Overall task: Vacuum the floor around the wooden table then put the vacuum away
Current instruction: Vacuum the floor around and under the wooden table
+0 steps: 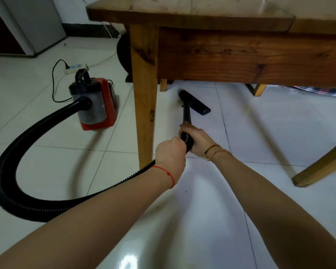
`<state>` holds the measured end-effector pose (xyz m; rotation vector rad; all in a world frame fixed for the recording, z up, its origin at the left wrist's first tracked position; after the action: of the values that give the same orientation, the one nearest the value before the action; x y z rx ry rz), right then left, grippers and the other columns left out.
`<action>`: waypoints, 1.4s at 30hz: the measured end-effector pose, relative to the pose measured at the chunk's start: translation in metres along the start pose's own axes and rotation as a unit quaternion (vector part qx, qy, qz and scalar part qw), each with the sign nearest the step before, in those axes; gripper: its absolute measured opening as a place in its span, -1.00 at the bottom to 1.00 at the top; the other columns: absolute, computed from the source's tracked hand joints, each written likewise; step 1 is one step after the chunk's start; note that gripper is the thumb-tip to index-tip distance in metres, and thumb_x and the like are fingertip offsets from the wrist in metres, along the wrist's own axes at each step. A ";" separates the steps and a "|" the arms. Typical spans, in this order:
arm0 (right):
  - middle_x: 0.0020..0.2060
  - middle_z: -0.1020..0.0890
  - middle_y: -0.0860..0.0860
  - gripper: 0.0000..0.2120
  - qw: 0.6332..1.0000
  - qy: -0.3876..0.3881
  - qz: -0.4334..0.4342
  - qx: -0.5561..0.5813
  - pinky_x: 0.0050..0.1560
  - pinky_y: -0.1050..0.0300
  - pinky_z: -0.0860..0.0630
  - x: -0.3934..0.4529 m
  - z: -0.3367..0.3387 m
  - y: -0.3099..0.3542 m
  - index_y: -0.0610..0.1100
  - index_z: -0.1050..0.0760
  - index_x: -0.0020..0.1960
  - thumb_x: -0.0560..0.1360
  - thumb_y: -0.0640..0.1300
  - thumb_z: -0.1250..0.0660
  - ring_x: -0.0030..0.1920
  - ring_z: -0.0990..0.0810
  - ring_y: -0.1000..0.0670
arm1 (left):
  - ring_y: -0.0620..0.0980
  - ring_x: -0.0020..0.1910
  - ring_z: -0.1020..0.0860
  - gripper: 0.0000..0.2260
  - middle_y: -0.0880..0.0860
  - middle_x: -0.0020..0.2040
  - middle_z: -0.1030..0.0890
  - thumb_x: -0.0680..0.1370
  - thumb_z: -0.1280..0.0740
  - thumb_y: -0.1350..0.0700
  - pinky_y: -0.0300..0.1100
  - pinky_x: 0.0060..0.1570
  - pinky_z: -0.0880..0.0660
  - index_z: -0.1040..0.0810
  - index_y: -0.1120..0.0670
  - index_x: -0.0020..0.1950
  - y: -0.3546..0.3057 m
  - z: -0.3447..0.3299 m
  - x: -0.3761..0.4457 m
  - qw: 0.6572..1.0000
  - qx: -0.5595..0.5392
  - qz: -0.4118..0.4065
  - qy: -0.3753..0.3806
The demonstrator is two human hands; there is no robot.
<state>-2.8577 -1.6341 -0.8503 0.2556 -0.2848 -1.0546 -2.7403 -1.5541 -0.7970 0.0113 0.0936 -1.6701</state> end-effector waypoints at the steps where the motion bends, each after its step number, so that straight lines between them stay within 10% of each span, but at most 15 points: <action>1: -0.07 -0.52 -0.12 -0.85 1.000 -0.009 -0.022 0.016 0.10 0.07 -0.41 0.005 0.002 -0.009 -0.14 -0.54 -0.09 0.37 -0.12 -0.37 0.00 -0.45 -0.06 | 0.03 -0.01 -0.59 -0.79 0.06 0.05 -0.58 0.56 -0.29 0.20 -0.20 -0.22 -0.37 -0.45 0.15 0.19 -0.006 -0.002 0.011 1.000 0.002 -0.003 0.001; 4: -0.03 -0.59 -0.12 -0.72 0.996 0.024 -0.079 0.025 0.08 0.01 -0.50 0.018 0.002 -0.046 -0.08 -0.53 -0.07 0.37 0.10 -0.28 -0.04 -0.56 -0.10 | 0.04 0.01 -0.59 -0.78 0.08 0.08 -0.58 0.56 -0.29 0.22 -0.20 -0.19 -0.40 -0.46 0.16 0.21 -0.023 -0.008 0.041 1.000 -0.006 -0.008 0.000; 18: 0.08 -0.53 -0.10 -0.87 0.984 -0.048 -0.170 0.023 0.01 0.02 -0.53 -0.018 0.039 -0.103 -0.11 -0.41 0.03 0.49 -0.21 -0.26 -0.07 -0.59 -0.19 | 0.04 -0.07 -0.58 -0.83 0.06 0.00 -0.57 0.53 -0.29 0.22 -0.19 -0.23 -0.37 -0.49 0.14 0.11 -0.094 -0.009 0.074 0.997 -0.015 -0.073 -0.020; 42: 0.10 -0.53 -0.10 -0.74 0.993 -0.020 -0.112 -0.023 -0.05 0.03 -0.54 -0.118 0.006 0.115 -0.14 -0.44 0.09 0.43 -0.17 -0.37 0.10 -0.55 -0.15 | 0.03 -0.20 -0.56 -0.82 0.02 -0.10 -0.57 0.49 -0.29 0.17 -0.18 -0.31 -0.38 -0.50 0.06 0.09 0.034 0.023 -0.126 0.997 0.042 -0.058 -0.005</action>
<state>-2.8209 -1.4763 -0.8185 0.2277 -0.2723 -1.2882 -2.6925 -1.4337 -0.7677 0.0627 0.0172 -1.7880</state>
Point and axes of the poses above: each hand's wrist, its own x-axis towards the middle knuckle, its own z-axis out of the back of the hand, y = z × x, the point moved 1 cm from there along x, towards the middle knuckle
